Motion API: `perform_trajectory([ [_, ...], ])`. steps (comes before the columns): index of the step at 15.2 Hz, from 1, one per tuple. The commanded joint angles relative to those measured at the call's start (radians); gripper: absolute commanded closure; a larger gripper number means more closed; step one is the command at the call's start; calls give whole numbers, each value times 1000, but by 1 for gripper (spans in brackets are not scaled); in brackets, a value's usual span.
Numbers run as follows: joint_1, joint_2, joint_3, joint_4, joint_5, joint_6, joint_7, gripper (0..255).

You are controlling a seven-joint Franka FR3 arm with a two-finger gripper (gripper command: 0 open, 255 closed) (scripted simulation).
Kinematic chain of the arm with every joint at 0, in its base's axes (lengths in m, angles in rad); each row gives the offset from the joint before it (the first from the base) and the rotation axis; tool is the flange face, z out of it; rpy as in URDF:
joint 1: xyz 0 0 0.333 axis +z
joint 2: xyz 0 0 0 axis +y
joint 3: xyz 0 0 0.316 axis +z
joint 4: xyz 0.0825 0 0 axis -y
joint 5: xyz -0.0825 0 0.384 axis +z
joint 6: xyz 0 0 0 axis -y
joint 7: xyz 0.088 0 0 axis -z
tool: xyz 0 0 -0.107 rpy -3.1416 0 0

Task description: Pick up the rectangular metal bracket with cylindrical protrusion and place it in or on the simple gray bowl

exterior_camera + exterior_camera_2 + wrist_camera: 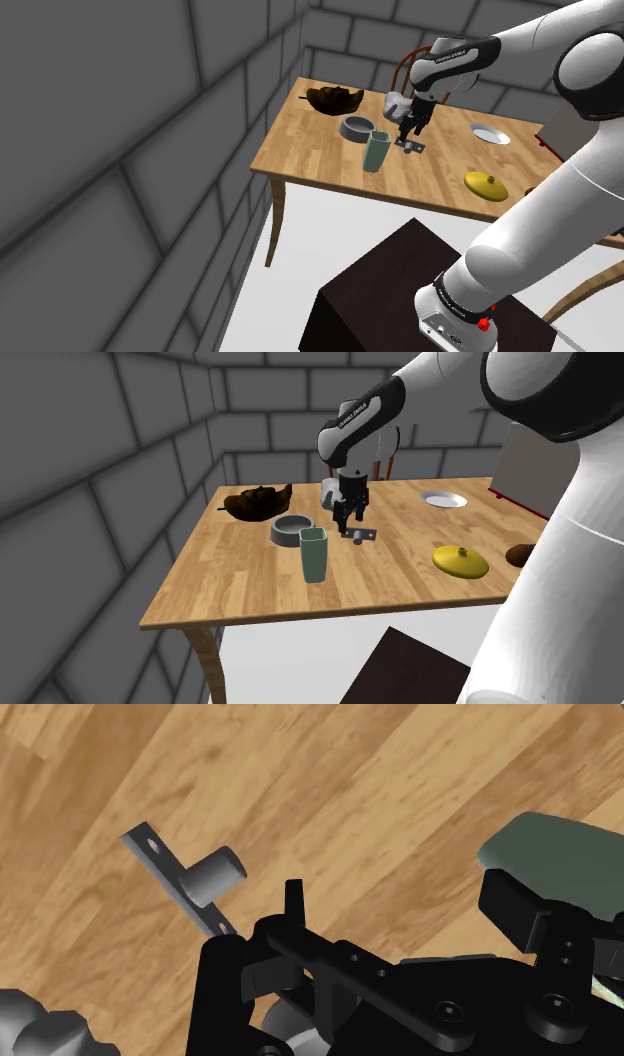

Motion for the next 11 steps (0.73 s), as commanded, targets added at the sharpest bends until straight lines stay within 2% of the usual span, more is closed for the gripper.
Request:
perform_trajectory([
  [1, -16, 82, -24, 56, 38, 19, -62, 0],
  [5, -62, 243, -40, 177, 121, 36, -166, 0],
  [9, -130, 403, -33, 321, 199, 31, -255, 0],
  [11, -145, 435, -28, 341, 214, 40, -269, 0],
])
